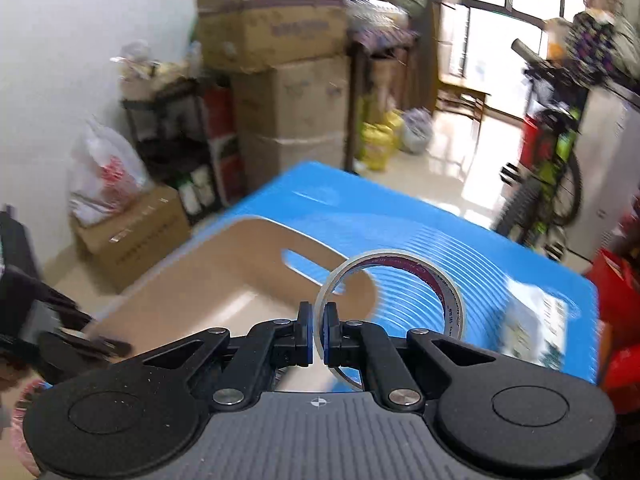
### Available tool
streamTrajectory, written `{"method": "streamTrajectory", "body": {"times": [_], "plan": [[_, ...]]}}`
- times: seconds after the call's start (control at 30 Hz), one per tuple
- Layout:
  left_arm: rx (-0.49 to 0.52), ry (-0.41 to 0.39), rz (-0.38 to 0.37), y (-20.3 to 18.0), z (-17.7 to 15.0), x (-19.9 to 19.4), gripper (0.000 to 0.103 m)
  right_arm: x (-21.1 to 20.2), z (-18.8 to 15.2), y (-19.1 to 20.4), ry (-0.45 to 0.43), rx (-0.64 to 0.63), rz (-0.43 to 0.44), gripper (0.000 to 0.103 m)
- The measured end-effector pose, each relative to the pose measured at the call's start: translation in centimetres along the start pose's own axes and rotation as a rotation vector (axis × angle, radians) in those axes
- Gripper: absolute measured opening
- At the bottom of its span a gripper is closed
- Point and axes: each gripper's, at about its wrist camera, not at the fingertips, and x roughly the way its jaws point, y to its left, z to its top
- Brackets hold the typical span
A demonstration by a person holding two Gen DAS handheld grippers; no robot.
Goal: Organize rigid objects
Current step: 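Carry the tape roll into the basket and open the right gripper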
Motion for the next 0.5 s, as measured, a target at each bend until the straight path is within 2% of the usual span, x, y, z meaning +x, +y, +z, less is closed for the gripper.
{"method": "streamTrajectory", "body": {"times": [0.17,0.5], "plan": [[0.001,0.0,0.0,0.0,0.0,0.0,0.012,1.3,0.4,3.8,0.016,-0.045,0.105,0.015],[0.0,0.0,-0.001,0.0,0.0,0.0,0.012,6.0,-2.2,8.5,0.191,-0.089,0.21,0.015]]}}
